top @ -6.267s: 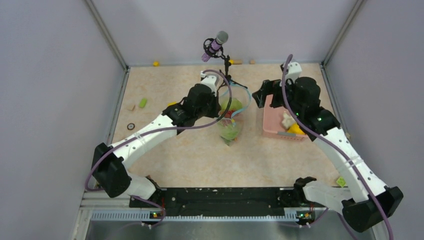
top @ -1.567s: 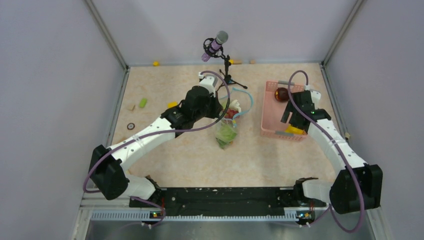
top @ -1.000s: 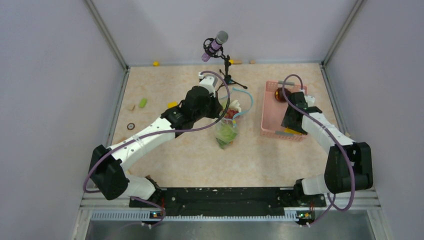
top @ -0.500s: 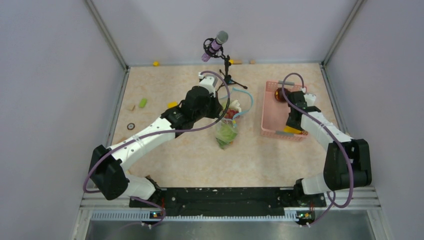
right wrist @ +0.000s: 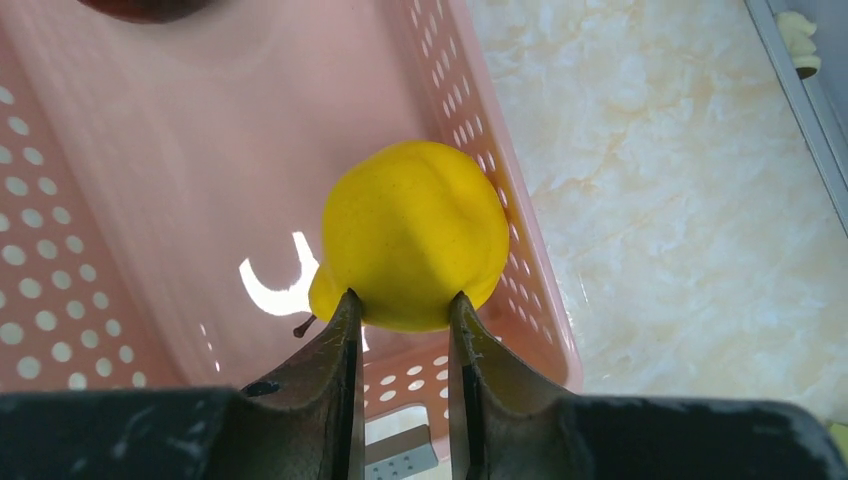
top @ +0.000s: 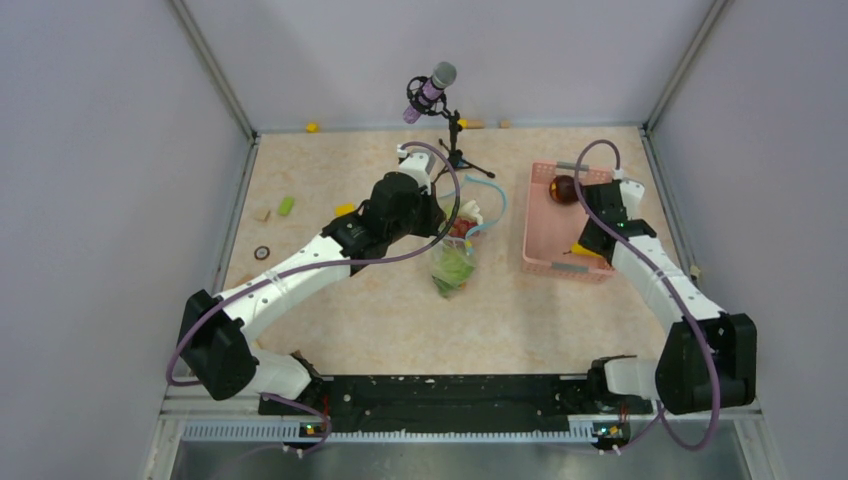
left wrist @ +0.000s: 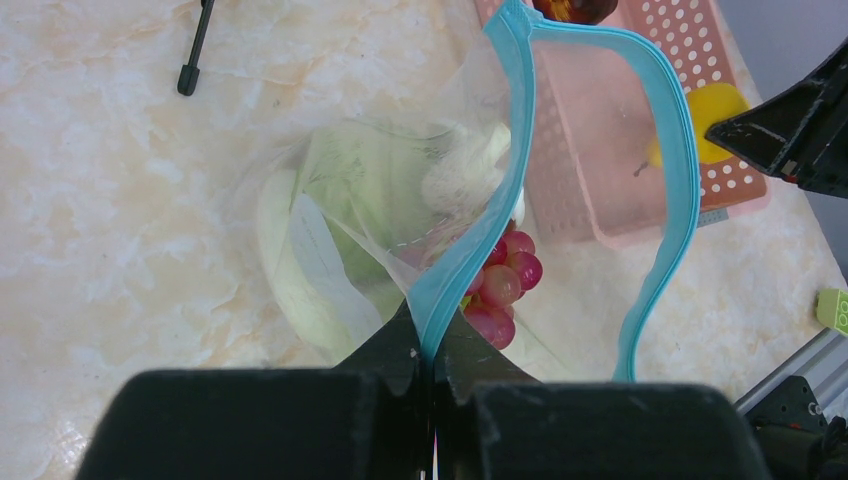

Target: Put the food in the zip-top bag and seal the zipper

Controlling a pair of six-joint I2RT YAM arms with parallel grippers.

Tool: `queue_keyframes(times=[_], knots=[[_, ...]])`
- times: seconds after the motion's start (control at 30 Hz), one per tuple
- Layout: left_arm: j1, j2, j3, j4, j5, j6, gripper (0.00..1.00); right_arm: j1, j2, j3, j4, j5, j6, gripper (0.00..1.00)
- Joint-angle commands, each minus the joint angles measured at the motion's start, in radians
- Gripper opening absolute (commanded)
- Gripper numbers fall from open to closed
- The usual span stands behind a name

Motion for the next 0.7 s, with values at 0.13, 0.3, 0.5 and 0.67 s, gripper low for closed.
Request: queue_keyframes(times=[0.13, 0.3, 0.5, 0.67], knots=[[0.002, -0.031, 0.006, 0.085, 0.008, 0.004, 0.0, -0.01, -0.131, -0.001, 0.101, -0.041, -0.063, 0.0], [0.001, -0.037, 0.005, 0.084, 0.011, 0.002, 0.0, -0.01, -0.248, 0.022, 0.191, -0.13, -0.124, 0.0], [0.001, -0.037, 0.006, 0.085, 0.017, -0.002, 0.0, 0.079, -0.378, 0.059, 0.377, -0.313, -0.258, 0.0], [0.002, -0.034, 0.01, 0.082, 0.025, -0.001, 0.0, 0.277, -0.368, 0.118, 0.501, -0.441, -0.381, 0.0]])
